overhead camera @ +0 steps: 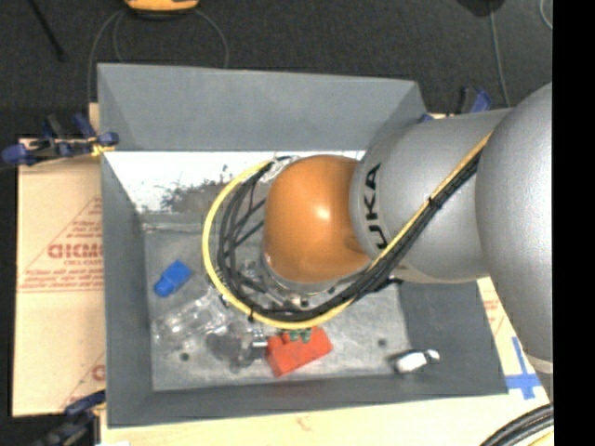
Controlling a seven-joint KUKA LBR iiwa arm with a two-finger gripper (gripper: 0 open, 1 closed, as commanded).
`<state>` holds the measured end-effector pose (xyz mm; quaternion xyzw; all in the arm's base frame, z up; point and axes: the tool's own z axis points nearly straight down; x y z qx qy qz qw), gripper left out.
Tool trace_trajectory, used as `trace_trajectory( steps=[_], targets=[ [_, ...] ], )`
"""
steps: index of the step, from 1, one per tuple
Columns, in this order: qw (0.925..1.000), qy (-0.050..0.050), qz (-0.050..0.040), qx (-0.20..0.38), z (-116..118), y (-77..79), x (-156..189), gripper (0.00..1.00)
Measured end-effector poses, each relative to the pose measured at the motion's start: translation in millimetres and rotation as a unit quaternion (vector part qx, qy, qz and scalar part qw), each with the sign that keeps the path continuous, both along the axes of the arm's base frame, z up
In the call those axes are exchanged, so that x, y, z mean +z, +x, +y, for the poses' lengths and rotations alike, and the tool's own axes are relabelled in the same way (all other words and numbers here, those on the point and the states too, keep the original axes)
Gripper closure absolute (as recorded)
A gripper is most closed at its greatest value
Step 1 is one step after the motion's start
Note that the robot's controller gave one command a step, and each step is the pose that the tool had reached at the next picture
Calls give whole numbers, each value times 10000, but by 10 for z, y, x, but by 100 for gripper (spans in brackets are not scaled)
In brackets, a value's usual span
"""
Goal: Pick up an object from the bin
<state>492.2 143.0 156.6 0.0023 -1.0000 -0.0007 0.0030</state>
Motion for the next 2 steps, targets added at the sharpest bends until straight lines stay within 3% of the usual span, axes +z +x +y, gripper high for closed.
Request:
trace_trajectory(
  steps=[1, 2],
  targets=[
    [9974, -11, -54, 724, -66, 65, -522, 0],
    [9975, -4, -42, 710, -62, 59, -529, 100]
  ],
)
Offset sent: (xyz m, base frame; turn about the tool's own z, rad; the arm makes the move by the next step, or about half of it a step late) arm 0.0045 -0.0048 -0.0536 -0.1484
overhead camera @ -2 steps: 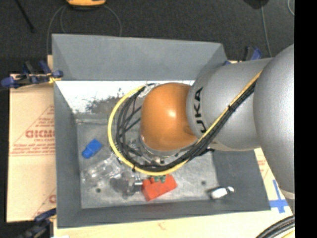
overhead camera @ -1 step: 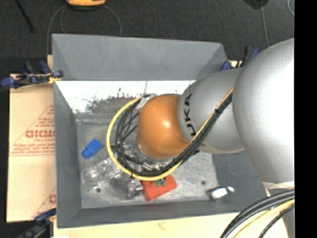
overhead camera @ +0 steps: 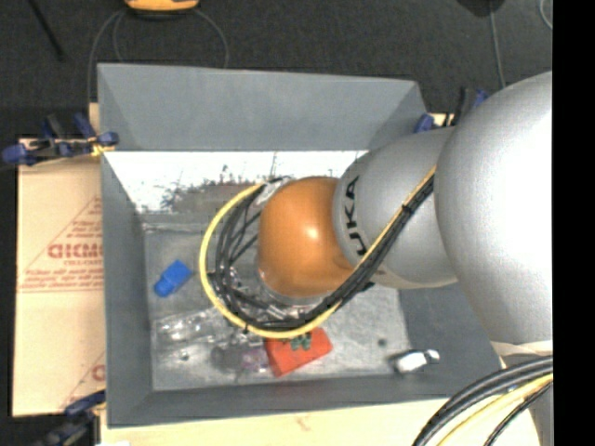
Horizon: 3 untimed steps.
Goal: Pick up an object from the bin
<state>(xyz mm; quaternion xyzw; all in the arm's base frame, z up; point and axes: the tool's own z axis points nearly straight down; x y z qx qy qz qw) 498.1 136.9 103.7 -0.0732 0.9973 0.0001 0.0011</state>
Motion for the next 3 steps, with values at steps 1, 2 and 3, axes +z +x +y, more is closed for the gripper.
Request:
trace_trajectory(
  steps=[1, 2, 3],
  targets=[
    [9999, 4, -46, -93, -71, -102, 1609, 100],
    [9971, -2, 40, -761, -384, -224, 291, 100],
    [9971, 14, 7, -767, -370, -206, 326, 0]
  ],
)
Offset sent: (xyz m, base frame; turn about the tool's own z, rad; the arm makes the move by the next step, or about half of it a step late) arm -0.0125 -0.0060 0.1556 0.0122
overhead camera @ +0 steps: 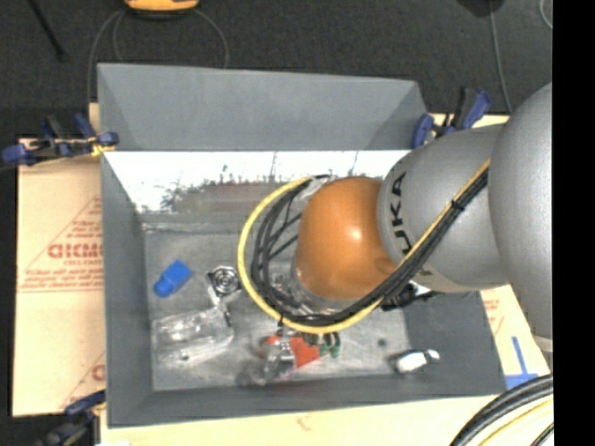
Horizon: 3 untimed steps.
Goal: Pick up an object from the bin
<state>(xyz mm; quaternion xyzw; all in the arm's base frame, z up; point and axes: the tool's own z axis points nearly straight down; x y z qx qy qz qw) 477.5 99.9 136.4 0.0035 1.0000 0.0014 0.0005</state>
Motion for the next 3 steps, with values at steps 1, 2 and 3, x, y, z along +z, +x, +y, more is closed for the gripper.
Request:
trace_trajectory(
  steps=[1, 2, 3],
  targets=[
    [9958, -14, -124, 910, -526, 24, -576, 0],
    [9959, -11, -75, 899, -517, 3, -563, 100],
    [9946, -24, -53, 1032, -672, 77, 1156, 100]
  ],
)
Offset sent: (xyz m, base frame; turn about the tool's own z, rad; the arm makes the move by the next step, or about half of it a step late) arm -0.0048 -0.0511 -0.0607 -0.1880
